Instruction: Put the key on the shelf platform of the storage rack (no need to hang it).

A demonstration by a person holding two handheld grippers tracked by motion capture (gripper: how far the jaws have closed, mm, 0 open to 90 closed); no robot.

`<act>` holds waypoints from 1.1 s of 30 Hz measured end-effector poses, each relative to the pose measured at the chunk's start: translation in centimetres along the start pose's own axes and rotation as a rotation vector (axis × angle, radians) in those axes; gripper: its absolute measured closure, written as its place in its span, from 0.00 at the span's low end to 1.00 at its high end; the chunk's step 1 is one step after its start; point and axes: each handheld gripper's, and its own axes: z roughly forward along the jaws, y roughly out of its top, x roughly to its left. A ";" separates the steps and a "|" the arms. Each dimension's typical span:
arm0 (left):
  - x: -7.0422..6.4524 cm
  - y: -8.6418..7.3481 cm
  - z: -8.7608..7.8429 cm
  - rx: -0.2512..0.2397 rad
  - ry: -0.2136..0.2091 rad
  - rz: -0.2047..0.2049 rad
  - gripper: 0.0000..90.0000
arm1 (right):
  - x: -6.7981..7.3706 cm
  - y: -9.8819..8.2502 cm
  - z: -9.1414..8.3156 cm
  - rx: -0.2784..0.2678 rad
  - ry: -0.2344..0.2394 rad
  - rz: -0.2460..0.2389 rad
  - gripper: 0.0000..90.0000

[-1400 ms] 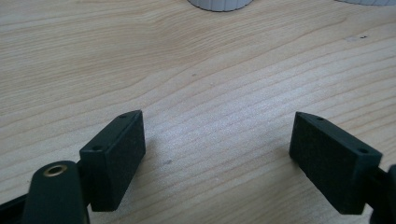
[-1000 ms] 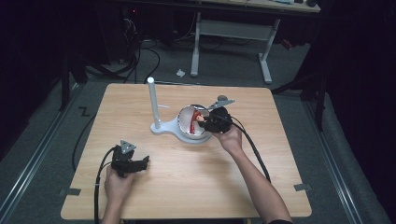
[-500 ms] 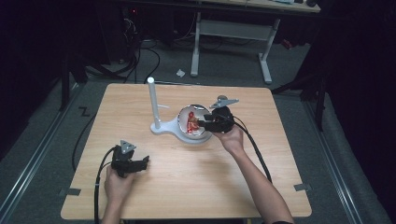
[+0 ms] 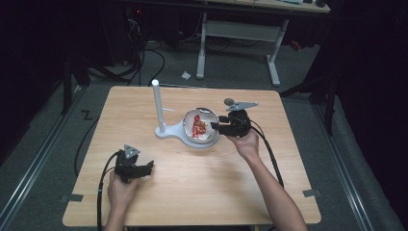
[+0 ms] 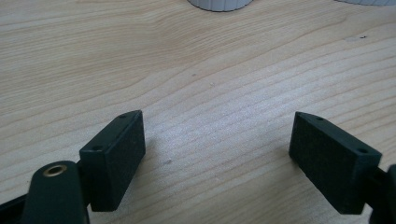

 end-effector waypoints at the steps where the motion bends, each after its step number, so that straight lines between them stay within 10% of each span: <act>1: 0.0 0.0 0.0 0.000 0.000 0.000 0.21 | -0.1 0.0 -0.2 -0.003 0.000 -0.002 0.58; 33: 0.0 0.0 0.0 0.001 0.000 0.001 0.21 | -2.2 -1.8 -5.6 -0.040 -0.026 0.056 0.54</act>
